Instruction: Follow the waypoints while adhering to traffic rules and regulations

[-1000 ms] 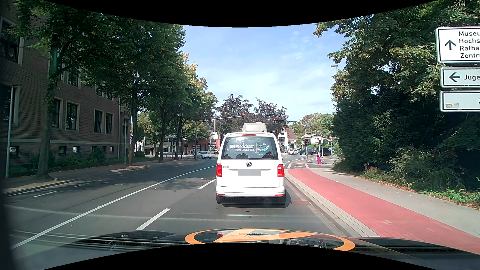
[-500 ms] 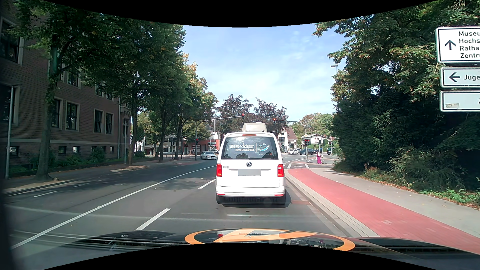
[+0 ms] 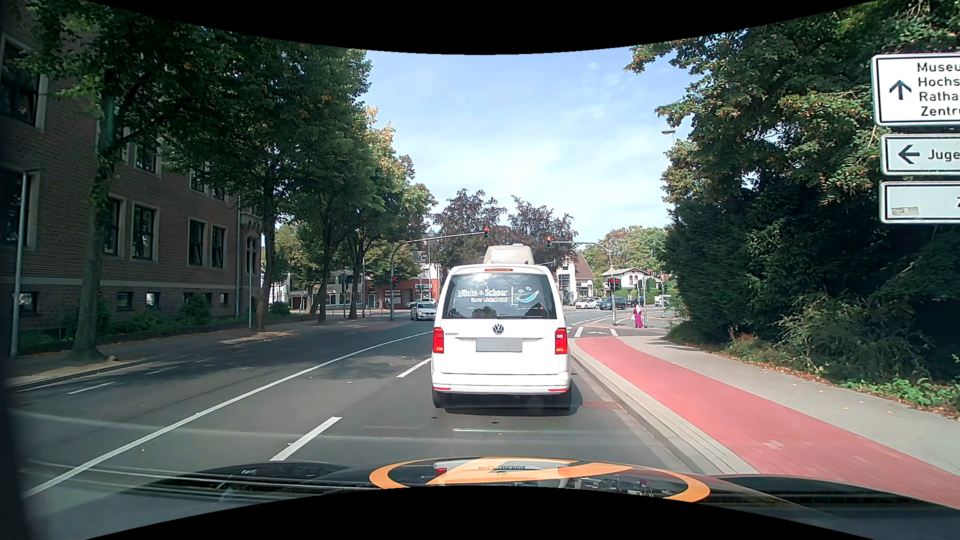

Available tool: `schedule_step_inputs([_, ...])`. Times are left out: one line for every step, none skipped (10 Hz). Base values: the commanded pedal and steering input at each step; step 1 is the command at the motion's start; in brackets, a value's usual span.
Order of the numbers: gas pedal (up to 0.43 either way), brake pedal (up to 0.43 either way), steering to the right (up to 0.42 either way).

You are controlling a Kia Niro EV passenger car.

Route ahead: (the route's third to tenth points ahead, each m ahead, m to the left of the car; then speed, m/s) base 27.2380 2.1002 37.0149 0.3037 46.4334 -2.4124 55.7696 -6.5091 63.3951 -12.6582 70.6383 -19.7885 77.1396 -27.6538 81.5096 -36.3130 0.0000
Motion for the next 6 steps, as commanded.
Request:
schedule_step_inputs([0.0, 0.183, 0.001])
schedule_step_inputs([0.0, 0.183, 0.001])
schedule_step_inputs([0.0, 0.183, 0.001])
schedule_step_inputs([0.0, 0.183, 0.001])
schedule_step_inputs([0.0, 0.183, 0.001])
schedule_step_inputs([0.0, 0.183, 0.001])
